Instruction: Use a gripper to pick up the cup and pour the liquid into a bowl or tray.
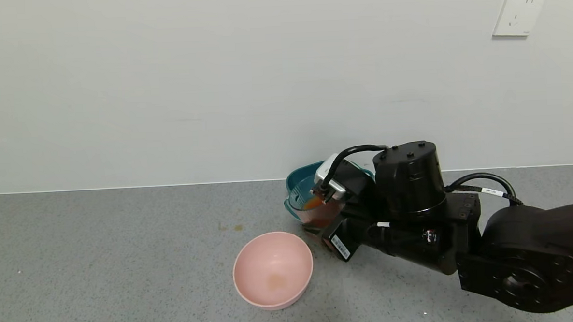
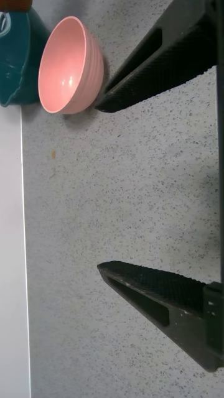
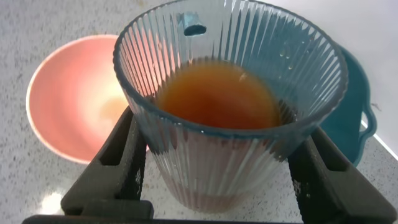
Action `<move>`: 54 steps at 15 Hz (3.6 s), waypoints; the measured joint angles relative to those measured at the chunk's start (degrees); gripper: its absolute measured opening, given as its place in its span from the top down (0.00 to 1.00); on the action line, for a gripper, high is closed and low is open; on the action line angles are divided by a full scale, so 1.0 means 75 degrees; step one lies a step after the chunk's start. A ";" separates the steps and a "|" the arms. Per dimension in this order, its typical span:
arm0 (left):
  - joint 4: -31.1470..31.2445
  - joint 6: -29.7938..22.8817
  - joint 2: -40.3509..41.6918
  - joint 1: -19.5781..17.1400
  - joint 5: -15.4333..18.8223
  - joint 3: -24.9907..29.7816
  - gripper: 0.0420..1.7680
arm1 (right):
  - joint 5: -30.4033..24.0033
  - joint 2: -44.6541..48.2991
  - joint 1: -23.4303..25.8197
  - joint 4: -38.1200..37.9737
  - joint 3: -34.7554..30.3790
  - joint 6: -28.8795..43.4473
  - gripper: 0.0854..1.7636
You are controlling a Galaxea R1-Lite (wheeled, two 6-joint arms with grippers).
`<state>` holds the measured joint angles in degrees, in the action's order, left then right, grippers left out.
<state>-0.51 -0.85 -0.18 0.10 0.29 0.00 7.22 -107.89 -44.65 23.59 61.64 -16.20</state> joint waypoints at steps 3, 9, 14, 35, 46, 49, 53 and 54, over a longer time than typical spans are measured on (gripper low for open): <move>0.0000 0.0000 0.0000 0.0000 0.0000 0.0000 0.03 | 0.0198 -0.0044 -0.0059 -0.0036 0.0083 -0.0187 0.26; 0.0000 -0.0003 0.0000 0.0000 0.0000 0.0000 0.03 | 0.0644 -0.0223 -0.0237 -0.0312 0.0208 -0.0452 0.26; 0.0000 0.0000 0.0000 0.0000 0.0002 0.0000 0.03 | 0.1120 -0.0193 -0.0598 -0.0679 0.0301 -0.0668 0.26; 0.0000 0.0000 0.0000 0.0000 0.0002 0.0000 0.03 | 0.1191 -0.0525 -0.0688 -0.2264 0.1531 -0.0684 0.26; 0.0000 0.0000 0.0000 0.0000 0.0002 0.0000 0.03 | 0.1282 -0.0936 -0.0845 -0.3199 0.2251 -0.2440 0.26; 0.0000 0.0000 0.0000 0.0000 0.0002 0.0000 0.03 | 0.1419 -0.1079 -0.0896 -0.3446 0.2708 -0.2815 0.26; 0.0003 0.0000 0.0000 0.0000 -0.0003 0.0000 0.03 | 0.2087 -0.1248 -0.0907 -0.4137 0.3126 -0.3326 0.26; 0.0000 0.0000 0.0000 0.0000 0.0000 0.0000 0.03 | 0.2235 -0.1304 -0.0922 -0.4254 0.3252 -0.3386 0.26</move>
<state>-0.51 -0.85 -0.18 0.10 0.29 0.00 23.98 -117.66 -51.57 -8.31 86.03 -41.59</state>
